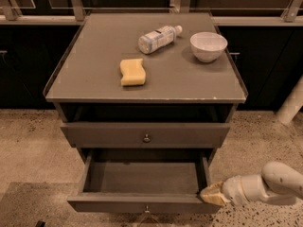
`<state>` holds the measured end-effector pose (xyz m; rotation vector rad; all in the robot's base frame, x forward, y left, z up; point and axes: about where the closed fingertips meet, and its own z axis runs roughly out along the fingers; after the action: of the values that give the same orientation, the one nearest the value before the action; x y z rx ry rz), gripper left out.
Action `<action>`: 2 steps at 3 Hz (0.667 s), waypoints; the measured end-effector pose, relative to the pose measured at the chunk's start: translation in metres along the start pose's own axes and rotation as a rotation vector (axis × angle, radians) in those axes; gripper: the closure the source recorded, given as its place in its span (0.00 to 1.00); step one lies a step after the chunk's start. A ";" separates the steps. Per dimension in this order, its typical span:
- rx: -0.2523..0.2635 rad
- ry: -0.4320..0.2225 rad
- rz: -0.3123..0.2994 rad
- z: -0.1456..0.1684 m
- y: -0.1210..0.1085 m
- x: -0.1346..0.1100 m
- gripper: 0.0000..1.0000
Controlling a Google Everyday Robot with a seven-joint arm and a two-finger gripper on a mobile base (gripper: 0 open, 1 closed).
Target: Open middle drawer
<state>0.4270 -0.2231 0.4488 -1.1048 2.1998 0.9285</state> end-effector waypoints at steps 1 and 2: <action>0.054 -0.068 -0.084 -0.045 0.033 -0.023 1.00; 0.079 -0.073 -0.098 -0.058 0.035 -0.027 0.81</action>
Offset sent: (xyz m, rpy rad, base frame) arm -0.0207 -0.0075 0.0487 0.0195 -0.1019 -0.0032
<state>0.4054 -0.2387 0.5164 -1.1142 2.0857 0.8203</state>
